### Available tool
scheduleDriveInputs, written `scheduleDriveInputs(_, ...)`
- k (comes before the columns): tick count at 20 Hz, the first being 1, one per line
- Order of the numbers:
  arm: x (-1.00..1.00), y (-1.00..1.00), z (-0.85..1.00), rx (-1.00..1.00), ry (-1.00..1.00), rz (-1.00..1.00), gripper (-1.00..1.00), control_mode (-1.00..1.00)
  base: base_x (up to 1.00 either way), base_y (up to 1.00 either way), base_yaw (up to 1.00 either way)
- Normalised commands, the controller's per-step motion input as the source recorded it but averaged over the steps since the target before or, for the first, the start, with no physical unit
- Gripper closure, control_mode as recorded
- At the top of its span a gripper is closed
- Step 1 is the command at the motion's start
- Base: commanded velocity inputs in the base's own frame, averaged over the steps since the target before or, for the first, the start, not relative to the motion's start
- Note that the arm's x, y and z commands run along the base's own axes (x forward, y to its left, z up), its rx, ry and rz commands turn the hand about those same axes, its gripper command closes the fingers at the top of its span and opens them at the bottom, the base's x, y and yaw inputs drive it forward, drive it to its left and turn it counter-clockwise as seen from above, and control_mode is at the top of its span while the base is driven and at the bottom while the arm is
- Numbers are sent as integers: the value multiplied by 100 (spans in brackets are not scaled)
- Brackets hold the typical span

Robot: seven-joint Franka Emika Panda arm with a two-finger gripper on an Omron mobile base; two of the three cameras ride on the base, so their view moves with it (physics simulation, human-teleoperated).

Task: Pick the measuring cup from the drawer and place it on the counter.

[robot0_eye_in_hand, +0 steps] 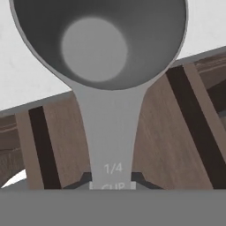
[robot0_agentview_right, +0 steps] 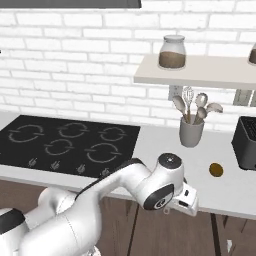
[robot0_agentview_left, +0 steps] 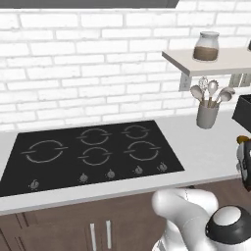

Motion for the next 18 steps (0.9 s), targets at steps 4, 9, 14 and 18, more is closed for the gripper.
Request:
scheduleDriveInputs(4,100,26,4,0,15,1,100,-100,0,0,0)
scheduleDriveInputs(9,100,23,0,0,12,0,100,-100,0,0,0)
scheduleDriveInputs(14,88,12,-31,0,6,4,100,-100,0,0,0)
scheduleDriveInputs(18,39,0,-68,0,-3,3,100,-100,0,0,0)
